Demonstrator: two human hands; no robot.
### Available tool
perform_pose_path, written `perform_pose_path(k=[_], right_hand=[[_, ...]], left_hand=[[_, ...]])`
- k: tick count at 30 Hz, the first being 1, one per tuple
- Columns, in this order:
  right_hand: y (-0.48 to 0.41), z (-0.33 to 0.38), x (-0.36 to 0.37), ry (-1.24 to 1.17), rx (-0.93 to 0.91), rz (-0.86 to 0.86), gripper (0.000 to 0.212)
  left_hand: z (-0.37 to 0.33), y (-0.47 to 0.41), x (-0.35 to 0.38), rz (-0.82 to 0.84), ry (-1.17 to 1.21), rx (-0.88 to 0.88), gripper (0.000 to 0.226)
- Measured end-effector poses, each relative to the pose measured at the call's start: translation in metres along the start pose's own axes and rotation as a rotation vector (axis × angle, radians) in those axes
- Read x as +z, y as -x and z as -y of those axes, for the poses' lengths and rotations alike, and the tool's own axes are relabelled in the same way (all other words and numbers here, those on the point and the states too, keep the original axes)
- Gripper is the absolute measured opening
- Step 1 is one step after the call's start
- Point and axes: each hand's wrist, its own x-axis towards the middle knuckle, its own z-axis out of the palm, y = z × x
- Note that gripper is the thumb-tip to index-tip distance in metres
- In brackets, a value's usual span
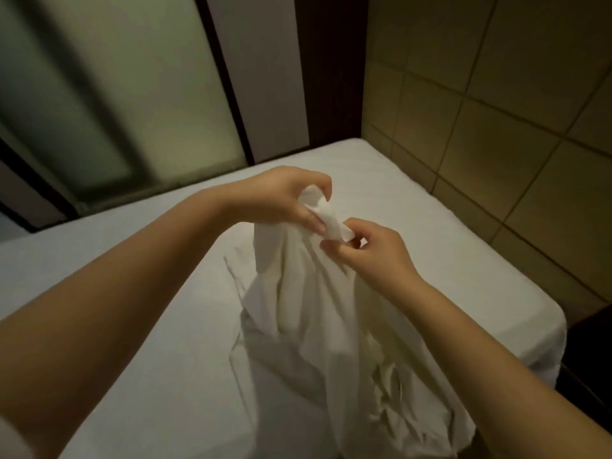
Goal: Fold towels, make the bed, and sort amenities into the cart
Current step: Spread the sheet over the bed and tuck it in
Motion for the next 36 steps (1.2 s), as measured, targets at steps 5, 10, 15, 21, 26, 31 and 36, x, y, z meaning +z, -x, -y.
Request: perform_pose_path(k=[5, 10, 15, 21, 26, 31, 36], right_hand=[[0.004, 0.045, -0.003, -0.080, -0.134, -0.350, 0.011], [0.011, 0.086, 0.011, -0.264, -0.139, -0.381, 0.022], [0.023, 0.091, 0.050, -0.180, 0.017, -0.221, 0.042], [0.049, 0.087, 0.073, -0.191, -0.029, -0.460, 0.026], [0.051, 0.086, 0.073, -0.129, 0.026, -0.428, 0.027], [0.050, 0.089, 0.076, -0.012, 0.112, -0.189, 0.032], [0.049, 0.069, 0.083, -0.017, 0.143, -0.095, 0.025]], left_hand=[[0.014, 0.018, -0.033, -0.250, 0.176, 0.078, 0.027], [0.024, 0.043, -0.048, -0.290, 0.276, 0.208, 0.029], [0.044, 0.057, -0.034, -0.183, 0.391, 0.247, 0.018], [0.051, 0.063, -0.030, -0.157, 0.448, 0.249, 0.015], [0.043, 0.065, -0.026, -0.097, 0.470, 0.286, 0.017], [0.042, 0.070, -0.029, -0.015, 0.472, 0.341, 0.018], [0.053, 0.074, -0.037, 0.029, 0.542, 0.324, 0.016]])
